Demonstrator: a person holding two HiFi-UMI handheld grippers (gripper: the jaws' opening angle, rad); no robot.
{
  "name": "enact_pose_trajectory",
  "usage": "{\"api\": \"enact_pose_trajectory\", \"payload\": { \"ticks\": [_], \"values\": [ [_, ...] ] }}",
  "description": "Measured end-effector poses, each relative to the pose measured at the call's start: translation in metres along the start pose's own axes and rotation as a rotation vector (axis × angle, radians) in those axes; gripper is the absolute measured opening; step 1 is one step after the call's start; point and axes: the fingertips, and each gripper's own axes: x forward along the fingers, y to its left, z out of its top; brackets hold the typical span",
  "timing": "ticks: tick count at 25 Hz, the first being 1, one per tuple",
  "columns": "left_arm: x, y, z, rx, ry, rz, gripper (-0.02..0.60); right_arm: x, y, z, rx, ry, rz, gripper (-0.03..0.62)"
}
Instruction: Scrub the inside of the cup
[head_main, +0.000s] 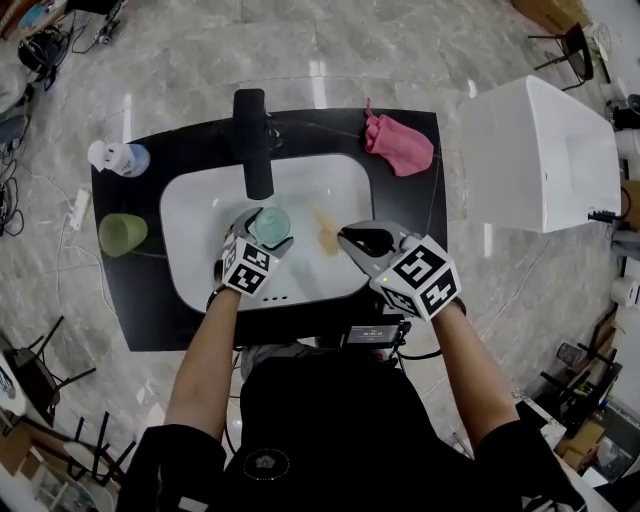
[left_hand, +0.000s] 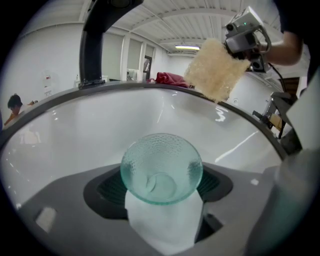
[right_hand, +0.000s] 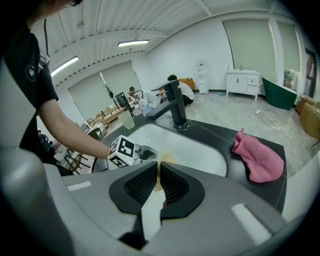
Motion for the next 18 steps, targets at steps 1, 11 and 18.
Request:
{"api": "enact_pose_trajectory", "payload": {
  "ticks": [1, 11, 18],
  "values": [
    [-0.001, 0.0, -0.002, -0.009, 0.005, 0.001, 0.374, 0.0, 0.001, -0.001, -0.001, -0.001, 0.001, 0.031],
    [-0.026, 0.005, -0.001, -0.085, 0.018, 0.054, 0.417, -0.003, 0.007, -0.006, -0.018, -0.014, 0.016, 0.031],
    [-0.076, 0.0, 0.011, -0.174, -0.037, 0.158, 0.416, -0.016, 0.011, -0.013, -0.031, -0.038, 0.028, 0.03]
  ]
}}
